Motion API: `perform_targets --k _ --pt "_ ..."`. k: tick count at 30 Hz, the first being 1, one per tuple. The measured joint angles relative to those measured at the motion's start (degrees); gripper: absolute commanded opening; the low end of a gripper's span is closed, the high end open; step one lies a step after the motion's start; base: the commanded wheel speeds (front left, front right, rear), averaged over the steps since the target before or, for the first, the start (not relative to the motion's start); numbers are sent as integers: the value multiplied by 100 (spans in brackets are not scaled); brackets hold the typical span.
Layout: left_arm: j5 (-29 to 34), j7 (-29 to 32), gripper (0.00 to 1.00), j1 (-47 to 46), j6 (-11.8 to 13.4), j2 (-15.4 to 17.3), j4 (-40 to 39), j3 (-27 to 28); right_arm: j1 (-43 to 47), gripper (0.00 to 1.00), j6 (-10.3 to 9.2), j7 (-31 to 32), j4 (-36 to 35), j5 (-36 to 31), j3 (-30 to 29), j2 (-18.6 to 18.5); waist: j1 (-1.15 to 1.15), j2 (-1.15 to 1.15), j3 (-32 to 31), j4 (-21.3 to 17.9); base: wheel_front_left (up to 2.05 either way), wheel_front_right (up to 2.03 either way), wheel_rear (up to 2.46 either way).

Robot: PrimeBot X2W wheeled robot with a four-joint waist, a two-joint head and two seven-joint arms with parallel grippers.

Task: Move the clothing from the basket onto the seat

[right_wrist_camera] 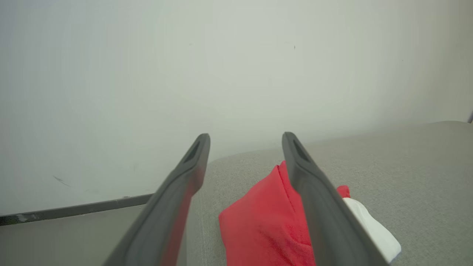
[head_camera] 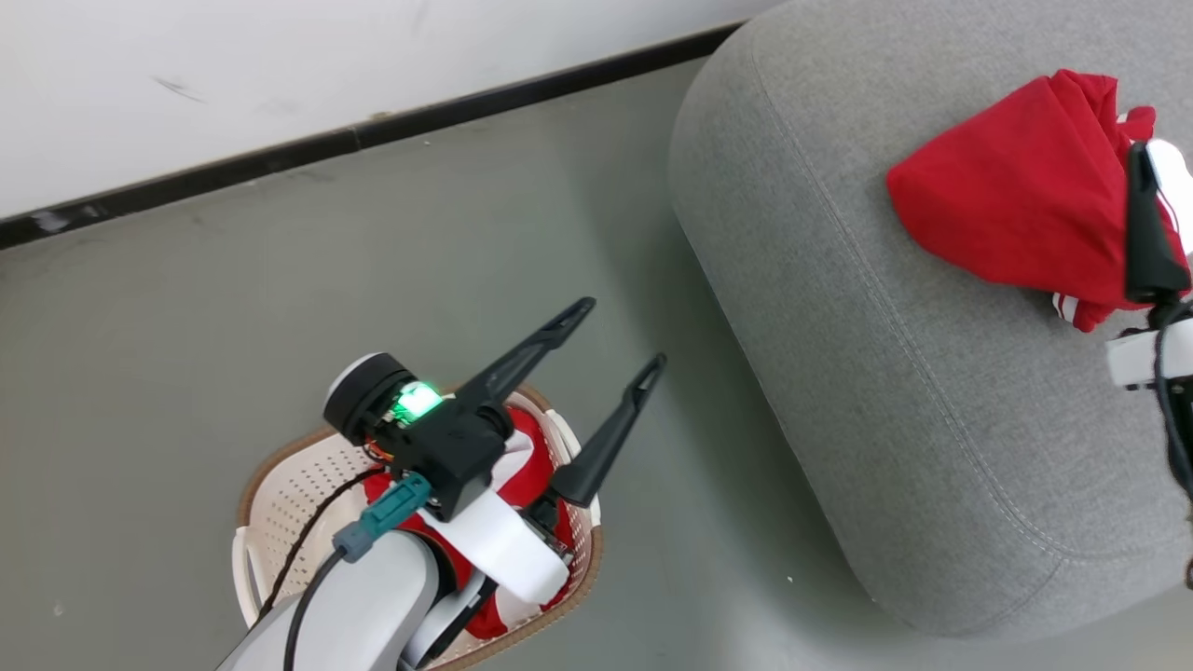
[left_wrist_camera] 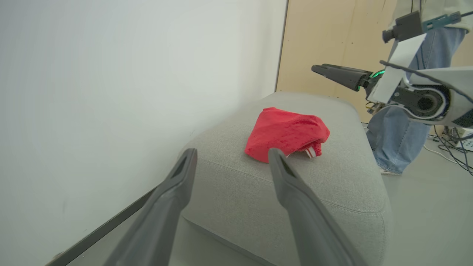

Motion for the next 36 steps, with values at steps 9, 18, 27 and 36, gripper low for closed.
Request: perform_targets --k 9,18,27,36 --pt "-164 -42 100 289 297 71 213 413 -12 100 0 0 -363 -48 453 259 0 0 -255 248 0 0 0" --pt "-301 -76 100 512 499 123 357 784 -23 100 0 9 -501 -178 753 492 0 0 -472 529 0 0 0" --pt "-353 -76 100 786 805 114 414 1267 32 100 0 43 -554 -405 915 680 0 0 -715 845 0 0 0" --pt "-375 -77 100 1111 1225 55 425 1846 310 100 0 43 -560 -710 917 846 0 0 -951 1127 0 0 0"
